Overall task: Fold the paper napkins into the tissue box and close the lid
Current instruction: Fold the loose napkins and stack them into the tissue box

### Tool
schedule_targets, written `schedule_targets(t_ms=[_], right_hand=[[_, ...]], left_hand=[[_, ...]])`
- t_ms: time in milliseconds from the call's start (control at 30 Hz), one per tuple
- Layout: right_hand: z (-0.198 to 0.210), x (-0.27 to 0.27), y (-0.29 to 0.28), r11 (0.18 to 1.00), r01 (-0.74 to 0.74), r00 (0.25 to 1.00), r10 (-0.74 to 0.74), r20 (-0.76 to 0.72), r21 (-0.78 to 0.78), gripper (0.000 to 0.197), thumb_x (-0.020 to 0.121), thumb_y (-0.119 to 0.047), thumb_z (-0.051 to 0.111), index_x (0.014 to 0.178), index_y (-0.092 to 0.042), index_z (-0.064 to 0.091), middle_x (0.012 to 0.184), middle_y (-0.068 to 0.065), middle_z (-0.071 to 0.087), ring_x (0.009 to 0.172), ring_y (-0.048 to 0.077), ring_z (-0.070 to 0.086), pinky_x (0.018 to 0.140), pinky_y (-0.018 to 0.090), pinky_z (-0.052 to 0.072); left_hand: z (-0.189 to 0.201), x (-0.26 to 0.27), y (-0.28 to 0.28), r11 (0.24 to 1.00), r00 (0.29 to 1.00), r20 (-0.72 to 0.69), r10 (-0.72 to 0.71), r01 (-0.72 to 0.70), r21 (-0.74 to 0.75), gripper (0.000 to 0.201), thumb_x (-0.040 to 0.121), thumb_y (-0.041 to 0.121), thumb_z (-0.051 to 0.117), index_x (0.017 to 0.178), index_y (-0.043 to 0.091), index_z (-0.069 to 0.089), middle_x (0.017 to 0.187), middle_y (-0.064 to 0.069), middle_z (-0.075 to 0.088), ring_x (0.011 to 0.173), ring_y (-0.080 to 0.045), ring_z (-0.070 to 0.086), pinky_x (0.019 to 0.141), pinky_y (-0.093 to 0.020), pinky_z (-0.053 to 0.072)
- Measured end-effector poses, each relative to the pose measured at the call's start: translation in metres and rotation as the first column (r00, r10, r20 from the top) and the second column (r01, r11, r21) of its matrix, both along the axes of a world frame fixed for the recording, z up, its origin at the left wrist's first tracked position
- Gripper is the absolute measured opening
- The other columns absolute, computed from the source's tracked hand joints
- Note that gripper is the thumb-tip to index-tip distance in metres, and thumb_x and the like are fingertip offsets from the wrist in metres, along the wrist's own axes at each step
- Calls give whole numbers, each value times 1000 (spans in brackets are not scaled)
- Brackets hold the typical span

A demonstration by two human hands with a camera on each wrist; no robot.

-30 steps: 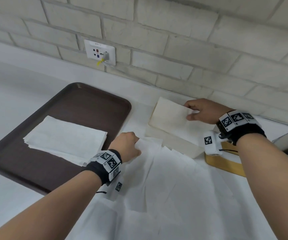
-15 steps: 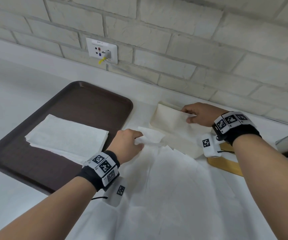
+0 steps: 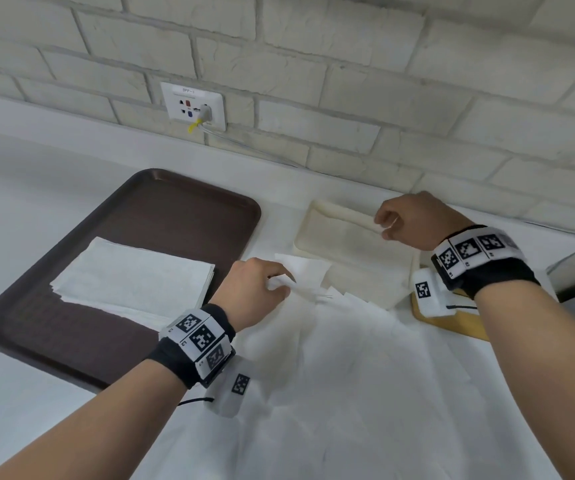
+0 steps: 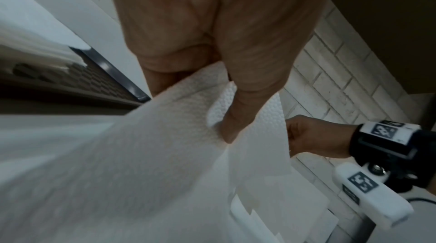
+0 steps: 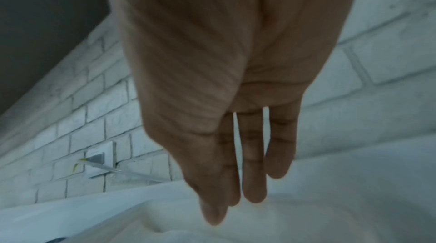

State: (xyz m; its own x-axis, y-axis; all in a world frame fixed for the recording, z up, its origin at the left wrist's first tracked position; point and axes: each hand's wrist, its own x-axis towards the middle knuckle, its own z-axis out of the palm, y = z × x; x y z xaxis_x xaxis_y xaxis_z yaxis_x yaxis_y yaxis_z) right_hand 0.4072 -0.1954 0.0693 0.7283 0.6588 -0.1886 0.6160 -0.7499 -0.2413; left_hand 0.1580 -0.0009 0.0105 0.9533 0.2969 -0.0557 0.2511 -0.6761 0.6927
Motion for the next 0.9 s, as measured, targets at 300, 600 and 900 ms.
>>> schedule_targets(t_ms=[300, 600, 900], right_hand=[[-27, -23, -2, 898, -110, 992, 129, 15, -426, 63, 76, -46, 78, 135, -45, 53, 133, -5, 59, 112, 22, 61, 91, 35, 49], [10, -90, -34, 878, 111, 994, -108, -35, 465, 18, 93, -28, 74, 110, -31, 72, 109, -15, 73, 96, 0, 67, 95, 33, 55], [-10, -232, -17, 353, 419, 833, 218, -509, 837, 48, 86, -32, 81, 130, -22, 61, 125, 3, 73, 117, 22, 69, 101, 51, 55]], left_hand=[[8, -8, 5, 999, 985, 163, 50, -52, 5, 14, 90, 20, 78, 94, 33, 78, 59, 6, 64, 56, -10, 53, 61, -12, 40], [59, -31, 10, 981, 828, 559, 50, 65, -185, 26, 90, 5, 78, 99, 30, 74, 99, 21, 76, 99, 1, 71, 90, -17, 52], [82, -52, -6, 791, 856, 515, 47, 283, -542, 49, 84, 2, 79, 125, 17, 58, 105, 2, 71, 93, -13, 73, 82, -29, 60]])
